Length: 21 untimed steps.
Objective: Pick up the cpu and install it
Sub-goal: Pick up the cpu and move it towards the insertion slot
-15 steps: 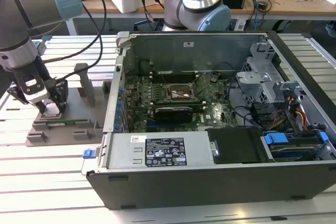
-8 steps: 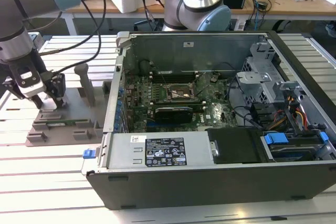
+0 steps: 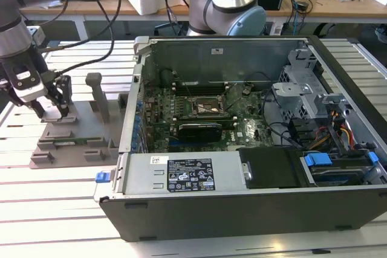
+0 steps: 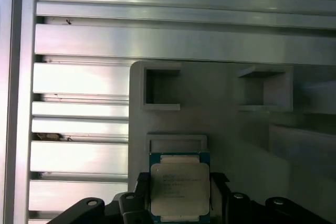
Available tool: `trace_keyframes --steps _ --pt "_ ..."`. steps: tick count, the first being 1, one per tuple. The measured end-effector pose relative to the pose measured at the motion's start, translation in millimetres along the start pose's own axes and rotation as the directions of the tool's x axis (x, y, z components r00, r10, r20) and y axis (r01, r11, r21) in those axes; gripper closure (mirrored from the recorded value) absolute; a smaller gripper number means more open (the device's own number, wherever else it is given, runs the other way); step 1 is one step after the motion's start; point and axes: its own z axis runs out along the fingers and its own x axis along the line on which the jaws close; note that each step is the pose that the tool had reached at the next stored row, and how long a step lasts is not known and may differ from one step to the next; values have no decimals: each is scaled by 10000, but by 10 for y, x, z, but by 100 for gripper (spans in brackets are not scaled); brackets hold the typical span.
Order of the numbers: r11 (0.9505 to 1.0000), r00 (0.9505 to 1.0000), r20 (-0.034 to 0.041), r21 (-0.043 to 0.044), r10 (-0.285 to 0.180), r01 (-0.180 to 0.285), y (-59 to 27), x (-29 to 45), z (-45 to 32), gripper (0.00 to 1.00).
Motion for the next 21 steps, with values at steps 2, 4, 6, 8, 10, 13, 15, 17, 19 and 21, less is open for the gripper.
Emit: trace_keyframes --steps 2,4,6,8,10,13,15,17,19,21 --pt "10000 10000 -1 0 0 0 0 -1 -50 46" --pt "10000 10000 0 1 0 0 1 -3 -114 46" --pt "10000 10000 -2 1 0 0 2 -4 -156 46" --pt "10000 10000 -1 1 0 0 2 -5 -207 46" --pt "10000 10000 -1 1 0 0 3 -6 -271 46" --pt "10000 10000 0 1 0 0 4 -8 -337 46" --pt "10000 10000 -1 0 0 0 4 -8 -363 46" --pt "10000 10000 -1 1 0 0 5 -9 -407 46" --pt "10000 10000 -1 1 0 0 5 -10 -436 46" --pt "10000 10000 0 0 0 0 5 -11 -469 46"
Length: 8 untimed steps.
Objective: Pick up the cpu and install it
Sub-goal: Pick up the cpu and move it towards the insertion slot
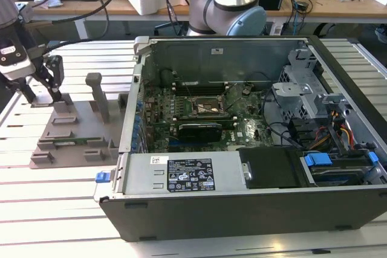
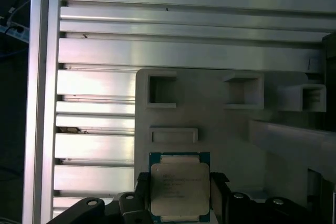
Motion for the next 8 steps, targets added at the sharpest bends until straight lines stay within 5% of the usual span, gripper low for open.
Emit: trace_keyframes --steps 8 --pt "10000 10000 0 1 0 0 2 -5 -198 46"
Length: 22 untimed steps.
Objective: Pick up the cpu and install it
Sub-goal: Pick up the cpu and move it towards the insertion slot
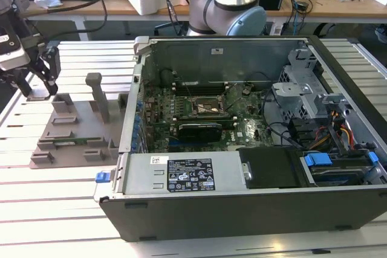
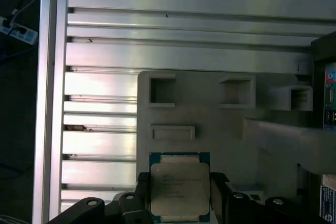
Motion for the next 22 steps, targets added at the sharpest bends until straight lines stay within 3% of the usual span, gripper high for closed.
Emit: trace_keyframes --steps 11,12,13,18,22 --pt "10000 10000 0 0 0 0 2 -5 -208 46" --pt "10000 10000 0 0 0 0 2 -6 -242 46" --pt "10000 10000 0 0 0 0 4 -9 -369 46" --pt "10000 10000 0 0 0 0 7 -16 -668 46" --pt "10000 10000 0 -1 1 -1 7 -16 -702 46"
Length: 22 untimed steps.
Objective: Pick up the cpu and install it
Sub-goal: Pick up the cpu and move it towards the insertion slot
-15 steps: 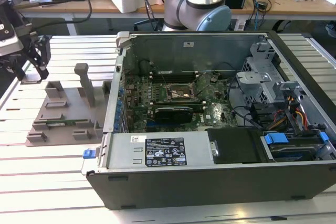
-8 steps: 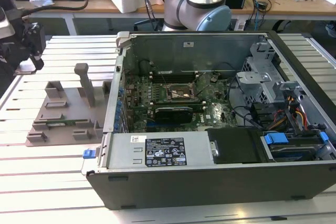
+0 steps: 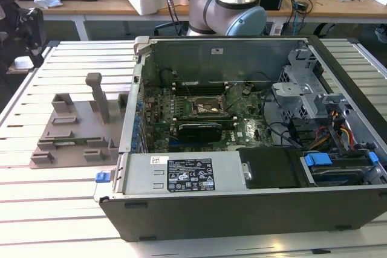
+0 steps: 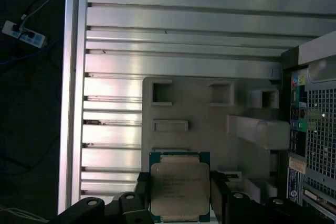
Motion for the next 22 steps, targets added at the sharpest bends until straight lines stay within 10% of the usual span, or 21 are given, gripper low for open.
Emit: trace_keyframes --steps 22 --pt "10000 10000 1 0 0 0 4 -9 -383 46"
